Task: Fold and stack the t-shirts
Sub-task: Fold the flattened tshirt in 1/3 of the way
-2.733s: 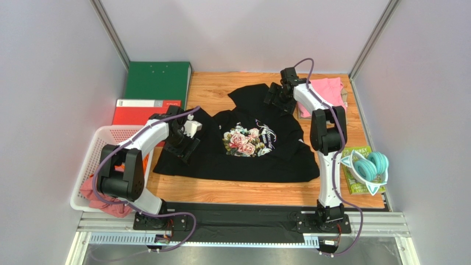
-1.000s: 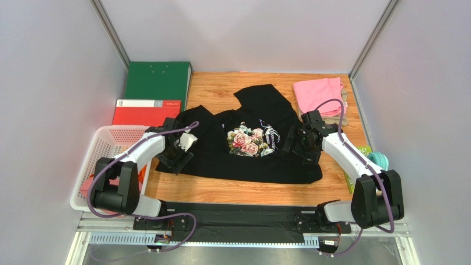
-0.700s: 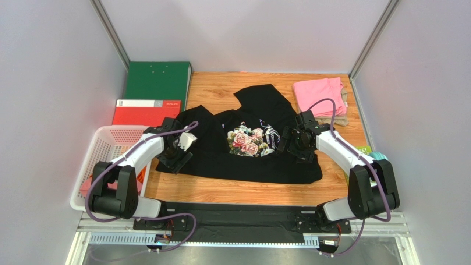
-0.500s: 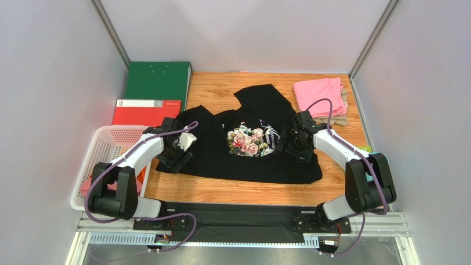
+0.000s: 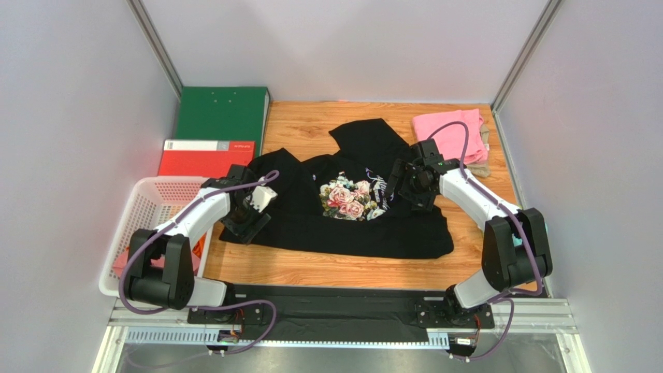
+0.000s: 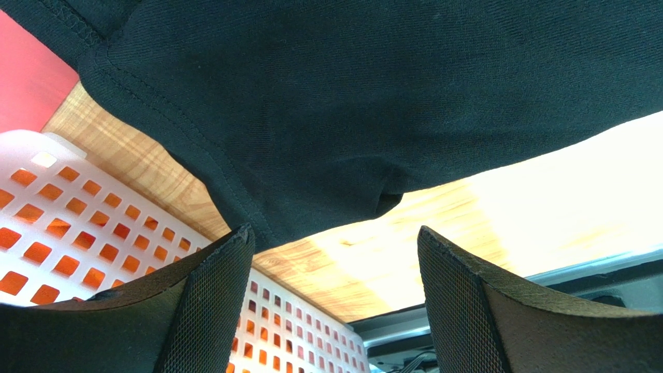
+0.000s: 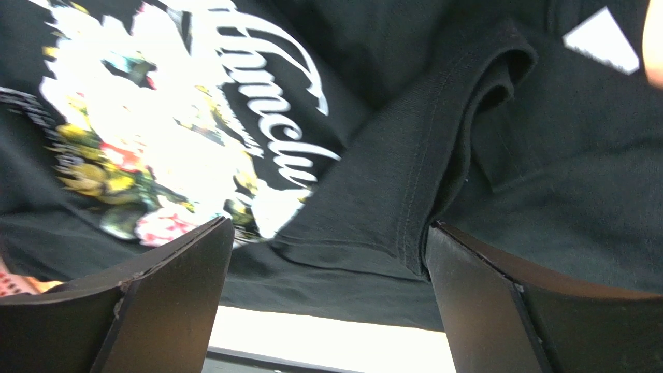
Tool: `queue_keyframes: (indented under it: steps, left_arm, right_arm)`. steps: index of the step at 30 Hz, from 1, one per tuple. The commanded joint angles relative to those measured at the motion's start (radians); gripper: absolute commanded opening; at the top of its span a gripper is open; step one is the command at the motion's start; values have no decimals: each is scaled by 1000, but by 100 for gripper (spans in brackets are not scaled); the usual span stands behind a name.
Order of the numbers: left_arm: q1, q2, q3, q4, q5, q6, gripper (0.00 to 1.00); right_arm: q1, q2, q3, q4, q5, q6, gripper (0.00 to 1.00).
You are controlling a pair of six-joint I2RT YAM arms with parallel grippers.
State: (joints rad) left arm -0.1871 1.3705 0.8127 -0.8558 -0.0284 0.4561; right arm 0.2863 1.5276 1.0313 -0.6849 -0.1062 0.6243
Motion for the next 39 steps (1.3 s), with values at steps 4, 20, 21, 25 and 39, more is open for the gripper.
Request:
queue_keyframes:
  steps: [4, 20, 21, 25, 39]
  left_arm:
    - [5, -33, 36, -20, -8, 19, 83]
    - [5, -99, 45, -77, -13, 12, 83]
    - [5, -97, 45, -77, -13, 7, 83]
    - [5, -77, 60, -77, -18, 0, 83]
    - [5, -27, 85, -51, -13, -8, 83]
  right_arm:
    - [5, 87, 160, 15, 7, -8, 100]
    - [-1, 404, 734, -172, 28, -101, 100]
    - [1, 384, 708, -179, 33, -101, 100]
    - [20, 191, 522, -168, 46, -104, 100]
    - [39, 28, 93, 18, 68, -81, 100]
